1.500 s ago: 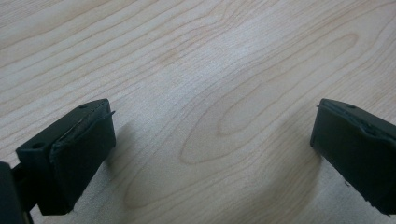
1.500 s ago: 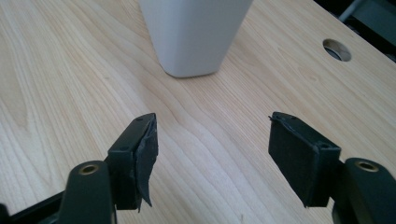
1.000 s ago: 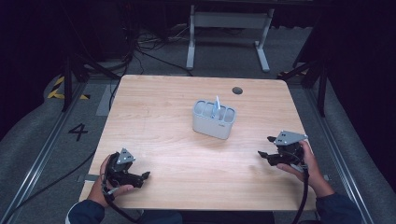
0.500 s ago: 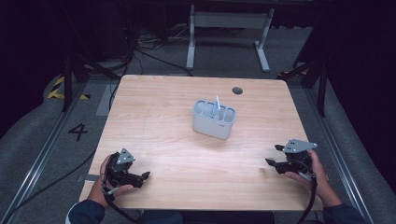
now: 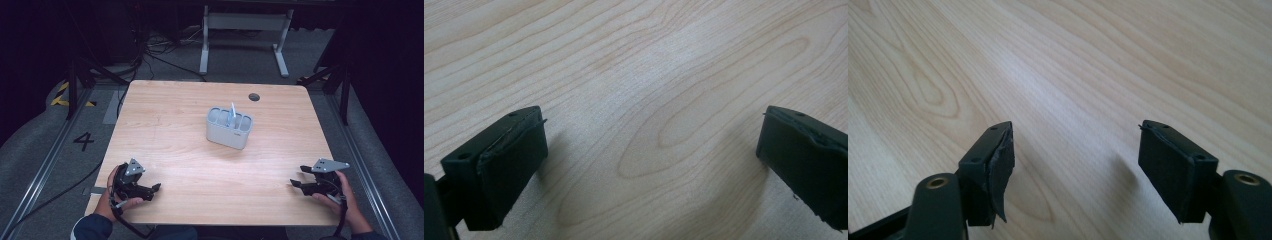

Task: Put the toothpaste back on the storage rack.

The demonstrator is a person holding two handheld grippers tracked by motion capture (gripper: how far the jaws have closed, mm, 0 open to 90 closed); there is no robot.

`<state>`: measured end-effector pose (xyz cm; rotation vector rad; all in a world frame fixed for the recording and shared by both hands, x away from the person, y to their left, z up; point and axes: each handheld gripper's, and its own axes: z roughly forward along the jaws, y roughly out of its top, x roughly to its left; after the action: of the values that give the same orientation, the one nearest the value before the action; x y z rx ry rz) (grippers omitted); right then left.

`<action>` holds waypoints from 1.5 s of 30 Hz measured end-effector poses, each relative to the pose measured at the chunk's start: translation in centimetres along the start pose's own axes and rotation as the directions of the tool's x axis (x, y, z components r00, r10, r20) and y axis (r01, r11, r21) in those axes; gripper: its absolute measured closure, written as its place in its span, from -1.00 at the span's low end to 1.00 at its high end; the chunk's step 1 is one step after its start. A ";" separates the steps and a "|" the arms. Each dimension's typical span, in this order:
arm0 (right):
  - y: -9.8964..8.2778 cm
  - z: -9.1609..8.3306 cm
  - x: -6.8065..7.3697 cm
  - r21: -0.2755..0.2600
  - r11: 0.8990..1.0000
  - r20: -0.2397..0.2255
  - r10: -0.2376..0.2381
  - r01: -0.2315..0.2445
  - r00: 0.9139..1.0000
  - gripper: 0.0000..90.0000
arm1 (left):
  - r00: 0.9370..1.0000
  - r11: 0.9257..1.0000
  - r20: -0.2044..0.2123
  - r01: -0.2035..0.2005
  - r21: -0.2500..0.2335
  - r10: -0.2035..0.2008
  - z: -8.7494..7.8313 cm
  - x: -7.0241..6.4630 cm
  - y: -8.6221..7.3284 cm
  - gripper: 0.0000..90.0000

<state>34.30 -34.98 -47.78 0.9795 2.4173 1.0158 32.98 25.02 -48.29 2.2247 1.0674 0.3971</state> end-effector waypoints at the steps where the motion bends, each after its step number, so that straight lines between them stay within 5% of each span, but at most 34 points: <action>1: -0.3 0.0 0.0 0.002 1.000 -0.001 0.012 -0.012 1.000 -0.32 | 1.000 1.000 0.001 0.001 0.000 -0.001 0.0 0.0 0.0 -0.99; 4: -1.3 -0.2 -0.3 -0.040 0.997 -0.014 0.068 -0.068 0.998 -0.34 | 1.000 1.000 -0.001 -0.001 0.000 0.001 0.0 0.0 0.0 -0.99; 45: -1.5 -0.3 -0.3 -0.029 0.996 0.016 0.082 -0.082 0.996 -0.48 | 0.998 0.999 -0.038 0.048 0.004 -0.047 0.3 -0.3 0.4 -1.00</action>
<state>33.63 -36.10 -48.61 1.0812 2.3595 1.0625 33.20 24.50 -48.26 2.1995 1.1400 0.4181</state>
